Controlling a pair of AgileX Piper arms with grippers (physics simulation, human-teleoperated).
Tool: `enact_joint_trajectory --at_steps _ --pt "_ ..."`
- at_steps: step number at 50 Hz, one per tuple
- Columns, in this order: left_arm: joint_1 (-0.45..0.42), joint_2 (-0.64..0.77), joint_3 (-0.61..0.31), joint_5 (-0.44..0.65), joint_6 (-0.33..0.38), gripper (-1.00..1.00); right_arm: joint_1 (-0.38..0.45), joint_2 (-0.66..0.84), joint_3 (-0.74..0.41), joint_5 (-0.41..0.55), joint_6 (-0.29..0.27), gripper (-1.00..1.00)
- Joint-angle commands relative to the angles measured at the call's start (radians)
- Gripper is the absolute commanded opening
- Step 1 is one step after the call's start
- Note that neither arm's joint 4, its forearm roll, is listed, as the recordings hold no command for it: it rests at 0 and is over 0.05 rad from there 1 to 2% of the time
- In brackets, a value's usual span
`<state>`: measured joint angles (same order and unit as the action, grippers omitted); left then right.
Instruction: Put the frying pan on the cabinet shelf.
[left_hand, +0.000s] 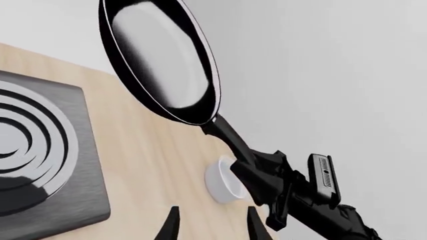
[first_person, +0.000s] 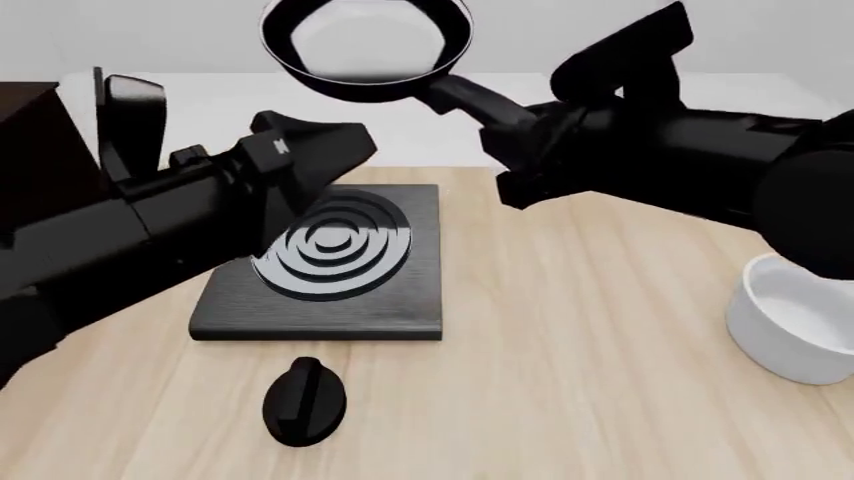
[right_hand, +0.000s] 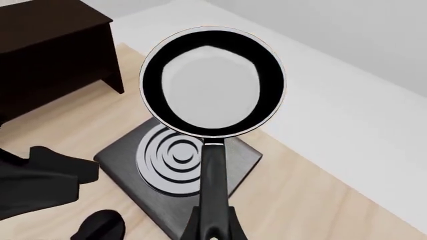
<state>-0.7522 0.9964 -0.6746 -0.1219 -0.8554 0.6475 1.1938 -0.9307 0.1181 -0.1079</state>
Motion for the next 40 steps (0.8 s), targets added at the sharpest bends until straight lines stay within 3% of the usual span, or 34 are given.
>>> enact_joint_trajectory --at_steps 1,14,21,30,33,40 --pt "-0.03 0.055 -0.039 -0.022 -0.034 1.0 0.019 -0.057 0.026 -0.048 0.021 -1.0" --pt "-0.014 0.07 -0.018 -0.05 -0.045 1.0 0.075 -0.155 0.106 -0.132 0.005 -1.0" --pt "-0.028 0.071 0.026 -0.092 -0.078 1.0 0.079 -0.155 0.116 -0.138 0.003 -1.0" --pt "-0.023 0.051 0.017 -0.079 -0.098 1.0 0.096 -0.137 0.118 -0.141 -0.02 -1.0" --pt "-0.017 0.041 0.031 -0.103 -0.141 1.0 0.108 -0.126 0.115 -0.136 -0.003 -1.0" --pt "0.01 0.03 0.009 -0.082 -0.134 1.0 0.128 -0.12 0.112 -0.129 0.003 -1.0"
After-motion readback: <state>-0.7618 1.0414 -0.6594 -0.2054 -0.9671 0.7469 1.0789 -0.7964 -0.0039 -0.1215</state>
